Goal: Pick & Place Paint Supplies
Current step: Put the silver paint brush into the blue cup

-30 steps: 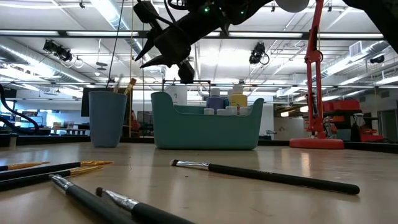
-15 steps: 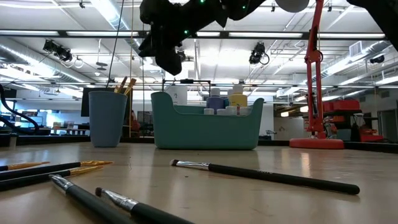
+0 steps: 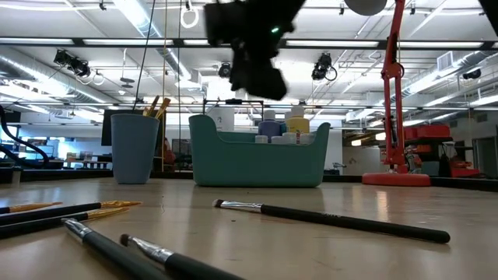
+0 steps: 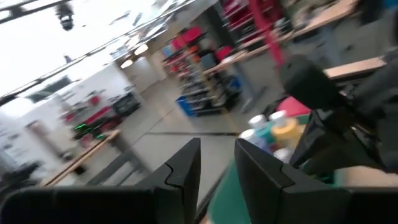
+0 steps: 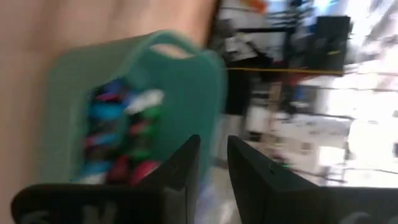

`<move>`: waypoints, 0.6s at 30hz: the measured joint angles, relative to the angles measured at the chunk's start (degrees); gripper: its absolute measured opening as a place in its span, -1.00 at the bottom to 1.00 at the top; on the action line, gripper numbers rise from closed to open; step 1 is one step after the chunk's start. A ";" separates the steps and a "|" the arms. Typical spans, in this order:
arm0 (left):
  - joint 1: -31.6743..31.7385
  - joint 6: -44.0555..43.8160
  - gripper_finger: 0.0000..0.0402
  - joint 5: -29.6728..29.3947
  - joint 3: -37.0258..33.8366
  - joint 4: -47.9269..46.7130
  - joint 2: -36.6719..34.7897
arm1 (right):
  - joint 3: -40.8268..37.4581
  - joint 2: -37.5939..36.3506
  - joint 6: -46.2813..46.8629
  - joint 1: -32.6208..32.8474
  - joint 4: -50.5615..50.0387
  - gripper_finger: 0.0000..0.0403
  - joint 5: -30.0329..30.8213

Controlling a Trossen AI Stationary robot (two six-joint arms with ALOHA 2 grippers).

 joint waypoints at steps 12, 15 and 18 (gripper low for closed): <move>0.02 -11.41 -0.46 41.89 0.00 -6.58 0.00 | -4.53 -12.83 51.43 5.19 -33.79 -0.58 -22.69; 0.02 -15.98 -0.46 51.07 0.02 -8.51 0.00 | -10.95 -17.60 52.19 6.87 -30.00 -0.58 -20.06; 0.02 -20.21 -0.45 57.44 0.02 -11.71 0.00 | -19.51 -23.28 54.39 7.73 -21.44 -0.58 -18.62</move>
